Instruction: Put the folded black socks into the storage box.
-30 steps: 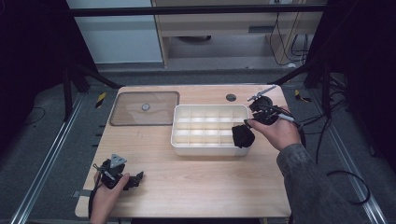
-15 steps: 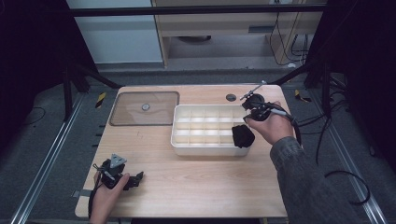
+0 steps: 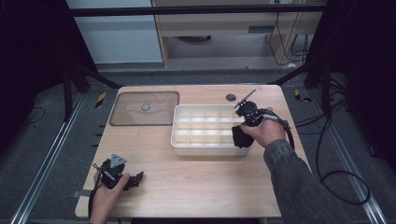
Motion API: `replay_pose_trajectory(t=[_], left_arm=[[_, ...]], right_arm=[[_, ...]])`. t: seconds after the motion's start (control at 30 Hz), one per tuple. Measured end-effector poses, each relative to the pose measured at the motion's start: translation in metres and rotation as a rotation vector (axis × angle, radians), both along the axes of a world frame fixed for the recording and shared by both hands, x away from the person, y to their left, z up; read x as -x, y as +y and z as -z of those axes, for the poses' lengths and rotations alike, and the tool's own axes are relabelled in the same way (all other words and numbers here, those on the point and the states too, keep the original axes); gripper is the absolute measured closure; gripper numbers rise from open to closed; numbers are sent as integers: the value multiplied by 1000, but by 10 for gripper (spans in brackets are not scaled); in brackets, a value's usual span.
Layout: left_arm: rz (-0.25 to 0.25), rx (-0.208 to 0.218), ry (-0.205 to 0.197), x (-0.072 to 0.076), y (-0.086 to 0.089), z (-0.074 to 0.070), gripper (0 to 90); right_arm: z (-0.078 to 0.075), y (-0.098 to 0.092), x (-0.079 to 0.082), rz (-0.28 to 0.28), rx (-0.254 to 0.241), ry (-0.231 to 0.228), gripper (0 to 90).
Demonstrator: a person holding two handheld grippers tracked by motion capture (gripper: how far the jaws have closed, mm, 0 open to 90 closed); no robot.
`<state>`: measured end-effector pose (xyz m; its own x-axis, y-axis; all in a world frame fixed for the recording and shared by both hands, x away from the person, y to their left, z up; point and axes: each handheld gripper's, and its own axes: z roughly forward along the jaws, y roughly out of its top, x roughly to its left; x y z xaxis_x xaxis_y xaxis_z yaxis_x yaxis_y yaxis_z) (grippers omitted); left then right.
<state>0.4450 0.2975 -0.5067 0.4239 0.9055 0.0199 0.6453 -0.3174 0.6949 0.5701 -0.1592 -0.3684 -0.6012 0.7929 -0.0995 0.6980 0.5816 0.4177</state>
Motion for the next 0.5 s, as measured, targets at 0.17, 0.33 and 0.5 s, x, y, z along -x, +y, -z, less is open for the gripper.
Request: replay_pose_trajectory(t=[0.17,0.33,0.5], left_arm=[[-1,1,-1,0,0,0,0],[0,0,0,0,0,0,0],[0,0,0,0,0,0,0]], right_arm=[[8,-2,0,9,6,13,900],[16,-7,-1,14,14,25,900],[27,-10,-2,26,7,47,900]])
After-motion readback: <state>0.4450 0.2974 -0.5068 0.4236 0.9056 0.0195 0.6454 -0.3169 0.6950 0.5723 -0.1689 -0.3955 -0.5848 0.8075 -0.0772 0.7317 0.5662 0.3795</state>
